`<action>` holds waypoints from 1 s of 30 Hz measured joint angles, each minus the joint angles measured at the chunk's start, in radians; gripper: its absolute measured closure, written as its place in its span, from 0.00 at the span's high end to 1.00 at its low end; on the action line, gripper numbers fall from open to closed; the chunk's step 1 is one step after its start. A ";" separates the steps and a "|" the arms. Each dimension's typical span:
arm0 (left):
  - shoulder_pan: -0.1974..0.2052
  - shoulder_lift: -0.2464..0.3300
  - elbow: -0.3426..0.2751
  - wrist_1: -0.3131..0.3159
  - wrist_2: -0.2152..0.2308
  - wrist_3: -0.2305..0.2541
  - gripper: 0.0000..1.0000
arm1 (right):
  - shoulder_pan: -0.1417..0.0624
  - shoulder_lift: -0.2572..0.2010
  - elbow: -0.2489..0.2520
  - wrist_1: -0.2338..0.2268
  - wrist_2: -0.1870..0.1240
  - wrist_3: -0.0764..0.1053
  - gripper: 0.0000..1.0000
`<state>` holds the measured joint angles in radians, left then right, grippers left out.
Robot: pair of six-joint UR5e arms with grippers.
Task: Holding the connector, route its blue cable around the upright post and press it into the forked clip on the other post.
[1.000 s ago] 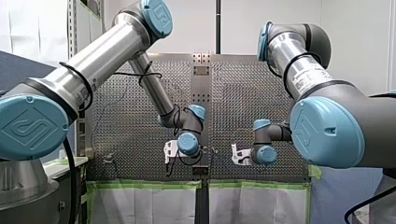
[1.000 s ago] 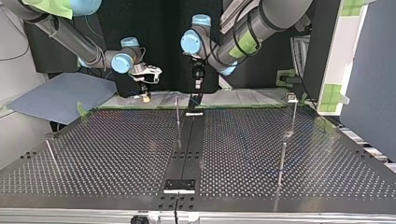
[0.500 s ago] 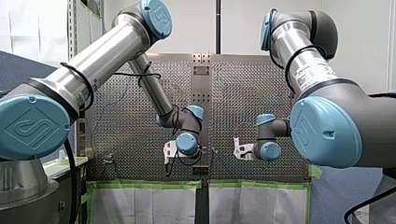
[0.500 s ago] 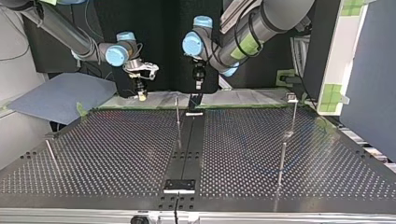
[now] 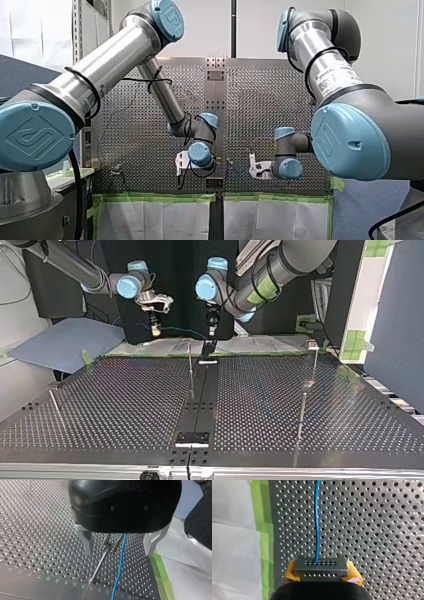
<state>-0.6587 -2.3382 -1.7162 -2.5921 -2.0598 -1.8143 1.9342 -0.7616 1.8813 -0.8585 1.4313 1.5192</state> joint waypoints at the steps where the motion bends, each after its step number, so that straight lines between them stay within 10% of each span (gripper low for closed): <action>1: 0.000 0.000 0.000 -0.001 0.000 0.000 1.00 | 0.003 0.000 0.002 0.000 0.000 -0.002 0.00; 12: 0.015 -0.033 -0.012 0.016 0.035 -0.001 1.00 | 0.010 0.000 0.005 -0.015 0.007 -0.008 0.00; 30: 0.027 -0.061 -0.012 0.082 0.073 -0.019 1.00 | 0.011 0.001 0.005 -0.037 -0.150 -0.012 0.00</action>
<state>-0.6312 -2.3996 -1.7284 -2.5103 -1.9864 -1.8331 1.9453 -0.7608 1.8862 -0.8955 1.2814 1.5075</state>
